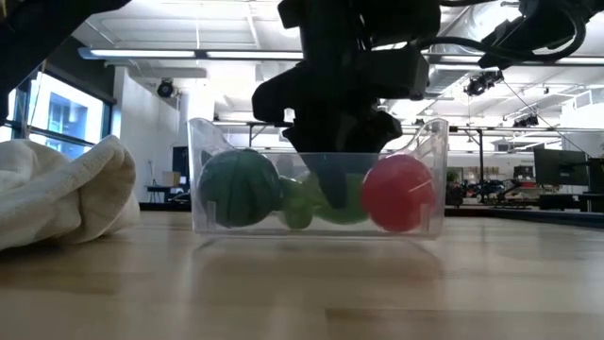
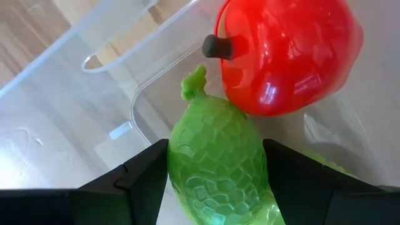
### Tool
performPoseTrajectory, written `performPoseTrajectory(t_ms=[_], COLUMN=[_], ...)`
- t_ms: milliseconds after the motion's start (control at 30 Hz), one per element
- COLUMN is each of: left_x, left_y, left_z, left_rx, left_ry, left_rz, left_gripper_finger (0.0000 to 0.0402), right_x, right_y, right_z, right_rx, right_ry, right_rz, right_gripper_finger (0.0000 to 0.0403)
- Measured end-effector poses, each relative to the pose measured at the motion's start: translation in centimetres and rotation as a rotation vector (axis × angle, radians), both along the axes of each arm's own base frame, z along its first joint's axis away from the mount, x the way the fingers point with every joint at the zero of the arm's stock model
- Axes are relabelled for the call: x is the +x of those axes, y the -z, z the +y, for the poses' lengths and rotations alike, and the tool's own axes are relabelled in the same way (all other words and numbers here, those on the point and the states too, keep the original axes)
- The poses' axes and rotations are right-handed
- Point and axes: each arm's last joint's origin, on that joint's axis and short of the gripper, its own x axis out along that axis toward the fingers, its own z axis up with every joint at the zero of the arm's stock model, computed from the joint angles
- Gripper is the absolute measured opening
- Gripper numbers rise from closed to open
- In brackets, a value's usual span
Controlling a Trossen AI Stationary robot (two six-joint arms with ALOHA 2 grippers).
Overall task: Pick and placing Produce into tupperware
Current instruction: Put the green melon into the transparent bin
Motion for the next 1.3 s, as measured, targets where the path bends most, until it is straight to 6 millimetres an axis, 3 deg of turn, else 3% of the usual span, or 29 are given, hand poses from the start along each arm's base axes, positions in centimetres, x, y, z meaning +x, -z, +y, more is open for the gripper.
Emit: performPoseTrajectory(t_ms=[833,1133,1300], left_x=[-0.2,-0.4,-0.5], left_y=[-0.3,-1.1,-1.0], left_z=[-1.0,-0.9,-1.0], left_rx=[0.002,0.017,-0.003], left_ry=[0.011,-0.011,0.002], left_rz=[0.022,0.046,0.064], left_gripper_finger=[0.0242,0.0316,0.0335], right_x=[0.0,0.0,0.0], right_y=[0.0,0.0,0.0], right_z=[0.0,0.0,0.0], right_rx=[0.000,0.000,0.000], right_ry=[0.000,0.000,0.000], right_rz=[0.000,0.001,0.000], right_gripper_finger=[0.0106,0.0106,0.0106])
